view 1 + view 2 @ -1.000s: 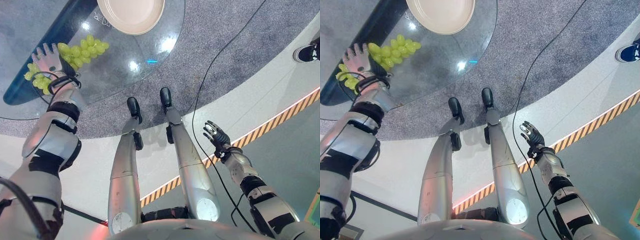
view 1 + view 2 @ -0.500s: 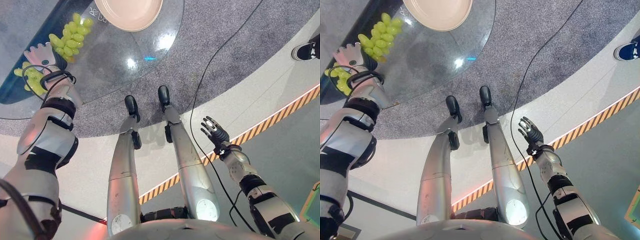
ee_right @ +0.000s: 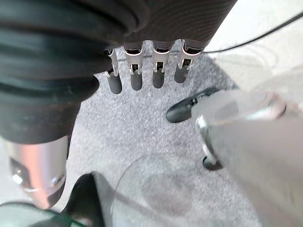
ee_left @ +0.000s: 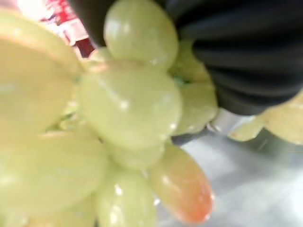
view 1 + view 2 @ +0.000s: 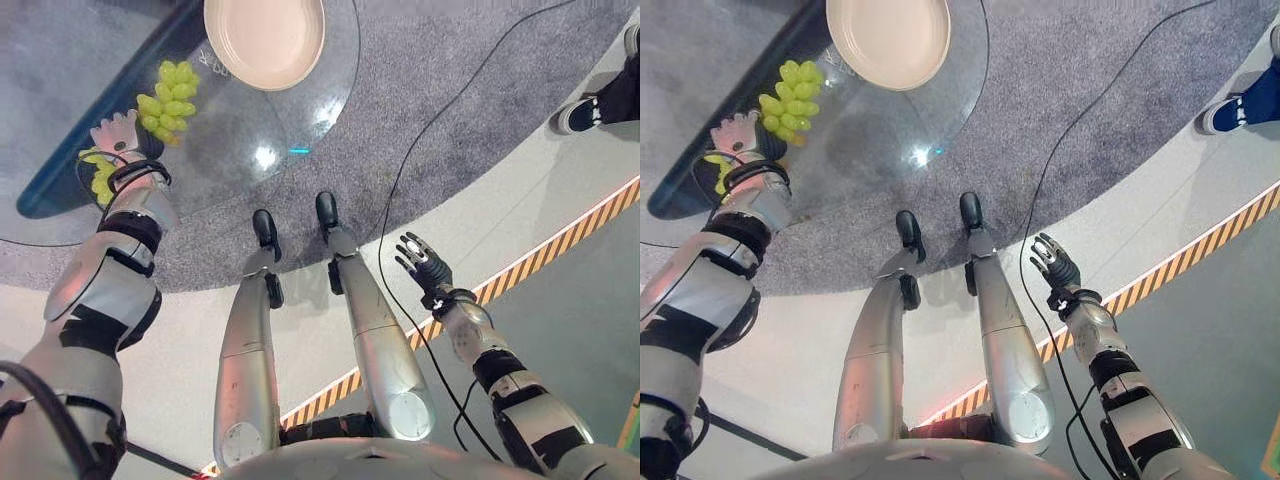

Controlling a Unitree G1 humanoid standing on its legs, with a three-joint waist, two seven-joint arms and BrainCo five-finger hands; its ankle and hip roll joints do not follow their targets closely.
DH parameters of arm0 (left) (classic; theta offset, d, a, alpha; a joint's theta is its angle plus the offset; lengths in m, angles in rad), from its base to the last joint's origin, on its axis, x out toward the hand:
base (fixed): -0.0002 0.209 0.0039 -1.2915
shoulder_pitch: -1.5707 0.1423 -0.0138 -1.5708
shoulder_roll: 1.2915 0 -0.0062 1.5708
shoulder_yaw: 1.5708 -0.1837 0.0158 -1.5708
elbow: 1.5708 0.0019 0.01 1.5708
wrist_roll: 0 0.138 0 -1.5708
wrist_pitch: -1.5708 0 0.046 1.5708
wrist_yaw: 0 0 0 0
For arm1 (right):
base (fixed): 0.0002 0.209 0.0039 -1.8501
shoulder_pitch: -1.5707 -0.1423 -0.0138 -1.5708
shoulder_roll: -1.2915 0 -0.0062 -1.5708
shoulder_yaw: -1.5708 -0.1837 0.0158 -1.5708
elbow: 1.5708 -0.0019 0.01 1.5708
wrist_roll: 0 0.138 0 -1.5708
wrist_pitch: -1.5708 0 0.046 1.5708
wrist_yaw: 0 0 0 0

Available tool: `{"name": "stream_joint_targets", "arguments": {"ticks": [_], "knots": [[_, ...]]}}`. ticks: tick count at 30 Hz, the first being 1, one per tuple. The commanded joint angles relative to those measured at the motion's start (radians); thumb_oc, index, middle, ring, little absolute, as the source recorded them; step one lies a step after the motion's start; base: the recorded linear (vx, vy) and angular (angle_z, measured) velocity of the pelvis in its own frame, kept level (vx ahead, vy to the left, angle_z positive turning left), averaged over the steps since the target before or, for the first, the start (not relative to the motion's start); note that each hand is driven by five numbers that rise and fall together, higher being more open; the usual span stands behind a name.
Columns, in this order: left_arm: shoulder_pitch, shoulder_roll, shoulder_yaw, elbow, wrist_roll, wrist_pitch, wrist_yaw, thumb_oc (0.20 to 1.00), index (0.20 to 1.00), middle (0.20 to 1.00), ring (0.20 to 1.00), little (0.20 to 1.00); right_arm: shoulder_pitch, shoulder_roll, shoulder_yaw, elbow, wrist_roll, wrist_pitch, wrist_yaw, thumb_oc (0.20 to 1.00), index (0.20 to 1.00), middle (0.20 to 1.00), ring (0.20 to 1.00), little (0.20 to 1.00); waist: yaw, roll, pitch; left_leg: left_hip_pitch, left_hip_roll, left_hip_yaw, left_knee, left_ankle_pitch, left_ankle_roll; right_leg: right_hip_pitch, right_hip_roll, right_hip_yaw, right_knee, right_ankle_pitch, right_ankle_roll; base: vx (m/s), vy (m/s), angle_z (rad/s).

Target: Pick up fruits into the plate

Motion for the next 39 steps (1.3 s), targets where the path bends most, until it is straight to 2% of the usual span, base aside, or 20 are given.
{"name": "stream_joint_targets", "arguments": {"ticks": [1, 5, 9, 12, 14, 16, 17, 22, 23, 25, 27, 31, 33, 35, 39], "knots": [[0.081, 0.029, 0.116, -0.045, -0.099, -0.108, 0.024, 0.200, 0.200, 0.200, 0.200, 0.200, 0.105, -0.021, -0.038, -0.079, -0.018, -0.033, 0.016, 1.000, 1.000, 1.000, 1.000, 1.000, 0.038, 0.058, -0.033, 0.166, -0.040, -0.112, -0.141, -0.031, -0.005, 0.088, 0.060, -0.038, 0.057, -0.114, 0.020, 0.00, 0.000, 0.08], [0.186, 0.039, 0.193, -0.183, -0.188, -0.199, -0.033, 0.200, 0.200, 0.200, 0.200, 0.200, 0.126, -0.014, -0.068, -0.148, -0.035, -0.032, -0.001, 1.000, 1.000, 1.000, 1.000, 1.000, 0.051, 0.081, -0.033, 0.310, -0.030, -0.107, -0.190, -0.039, -0.010, 0.229, 0.033, -0.056, 0.020, -0.133, 0.026, 0.02, 0.021, 0.13], [0.259, 0.046, 0.241, -0.287, -0.224, -0.244, -0.103, 0.200, 0.200, 0.200, 0.200, 0.200, 0.142, -0.010, -0.094, -0.206, -0.066, -0.033, -0.015, 1.000, 1.000, 1.000, 1.000, 1.000, 0.060, 0.093, -0.033, 0.402, -0.031, -0.107, -0.210, -0.049, -0.013, 0.323, 0.010, -0.068, -0.001, -0.144, 0.029, 0.05, 0.020, 0.12], [0.346, 0.048, 0.275, -0.401, -0.290, -0.284, -0.193, 0.200, 0.200, 0.200, 0.200, 0.200, 0.169, -0.012, -0.107, -0.269, -0.109, -0.039, -0.032, 1.000, 1.000, 1.000, 1.000, 1.000, 0.074, 0.102, -0.076, 0.467, -0.034, -0.115, -0.238, -0.051, -0.015, 0.397, -0.015, -0.080, -0.040, -0.141, 0.033, 0.09, -0.005, 0.19], [0.433, 0.053, 0.296, -0.501, -0.373, -0.334, -0.281, 0.200, 0.200, 0.200, 0.200, 0.200, 0.185, -0.024, -0.125, -0.325, -0.133, -0.029, -0.026, 1.000, 1.000, 1.000, 1.000, 1.000, 0.085, 0.110, -0.119, 0.532, -0.036, -0.124, -0.269, -0.055, -0.017, 0.479, -0.030, -0.089, -0.089, -0.139, 0.036, 0.10, -0.026, 0.14], [0.478, 0.042, 0.319, -0.561, -0.410, -0.348, -0.336, 0.200, 0.200, 0.200, 0.200, 0.200, 0.188, -0.029, -0.142, -0.355, -0.145, -0.013, -0.007, 1.000, 1.000, 1.000, 1.000, 1.000, 0.097, 0.113, -0.158, 0.579, -0.041, -0.132, -0.292, -0.058, -0.018, 0.541, -0.043, -0.096, -0.126, -0.139, 0.040, 0.15, -0.042, 0.24], [0.535, 0.031, 0.346, -0.626, -0.448, -0.360, -0.401, 0.200, 0.200, 0.200, 0.200, 0.200, 0.199, -0.035, -0.156, -0.395, -0.175, 0.004, 0.003, 1.000, 1.000, 1.000, 1.000, 1.000, 0.107, 0.114, -0.209, 0.638, -0.042, -0.137, -0.327, -0.058, -0.019, 0.619, -0.051, -0.103, -0.175, -0.137, 0.045, 0.19, -0.038, 0.34], [0.630, -0.007, 0.374, -0.767, -0.504, -0.339, -0.547, 0.200, 0.200, 0.200, 0.200, 0.200, 0.230, -0.049, -0.161, -0.496, -0.324, 0.030, 0.002, 1.000, 1.000, 1.000, 1.000, 1.000, 0.132, 0.109, -0.314, 0.731, -0.044, -0.153, -0.372, -0.060, -0.014, 0.738, -0.066, -0.121, -0.245, -0.128, 0.055, 0.21, -0.065, 0.26], [0.654, -0.027, 0.374, -0.821, -0.541, -0.317, -0.620, 0.200, 0.200, 0.200, 0.200, 0.200, 0.233, -0.060, -0.160, -0.538, -0.376, 0.057, 0.016, 1.000, 1.000, 1.000, 1.000, 1.000, 0.143, 0.107, -0.359, 0.766, -0.046, -0.160, -0.387, -0.063, -0.011, 0.777, -0.070, -0.128, -0.265, -0.126, 0.058, 0.22, -0.061, 0.33], [0.663, -0.033, 0.374, -0.838, -0.553, -0.307, -0.645, 0.200, 0.200, 0.200, 0.200, 0.200, 0.234, -0.065, -0.159, -0.550, -0.393, 0.068, 0.023, 1.000, 1.000, 1.000, 1.000, 1.000, 0.145, 0.107, -0.369, 0.783, -0.045, -0.162, -0.396, -0.064, -0.010, 0.796, -0.070, -0.133, -0.276, -0.124, 0.059, 0.12, -0.033, 0.31], [0.677, -0.049, 0.365, -0.893, -0.613, -0.277, -0.776, 0.200, 0.200, 0.200, 0.200, 0.200, 0.223, -0.093, -0.153, -0.614, -0.439, 0.111, 0.073, 1.000, 1.000, 1.000, 1.000, 1.000, 0.156, 0.102, -0.410, 0.833, -0.043, -0.159, -0.423, -0.070, -0.009, 0.852, -0.078, -0.148, -0.311, -0.119, 0.064, 0.09, -0.035, 0.23], [0.669, -0.044, 0.346, -0.933, -0.693, -0.233, -0.894, 0.200, 0.200, 0.200, 0.200, 0.200, 0.200, -0.134, -0.147, -0.656, -0.448, 0.149, 0.132, 1.000, 1.000, 1.000, 1.000, 1.000, 0.164, 0.099, -0.432, 0.866, -0.041, -0.154, -0.440, -0.074, -0.009, 0.889, -0.084, -0.159, -0.335, -0.114, 0.068, 0.03, -0.016, 0.21], [0.641, -0.029, 0.313, -0.971, -0.771, -0.193, -0.990, 0.200, 0.200, 0.200, 0.200, 0.200, 0.166, -0.182, -0.132, -0.688, -0.413, 0.201, 0.190, 1.000, 1.000, 1.000, 1.000, 1.000, 0.172, 0.097, -0.451, 0.891, -0.037, -0.143, -0.454, -0.075, -0.012, 0.918, -0.092, -0.176, -0.353, -0.108, 0.074, 0.00, -0.012, 0.12], [0.609, -0.024, 0.293, -0.988, -0.826, -0.168, -1.030, 0.200, 0.200, 0.200, 0.200, 0.200, 0.134, -0.195, -0.118, -0.696, -0.390, 0.243, 0.213, 1.000, 1.000, 1.000, 1.000, 1.000, 0.175, 0.095, -0.459, 0.902, -0.035, -0.139, -0.460, -0.075, -0.013, 0.931, -0.096, -0.185, -0.361, -0.106, 0.076, 0.00, -0.009, 0.09], [0.559, -0.031, 0.276, -1.031, -0.913, -0.136, -1.068, 0.200, 0.200, 0.200, 0.200, 0.200, 0.090, -0.201, -0.082, -0.691, -0.371, 0.286, 0.247, 1.000, 1.000, 1.000, 1.000, 1.000, 0.179, 0.091, -0.469, 0.917, -0.030, -0.129, -0.465, -0.077, -0.016, 0.950, -0.103, -0.201, -0.373, -0.103, 0.077, -0.01, -0.004, 0.06]]}}
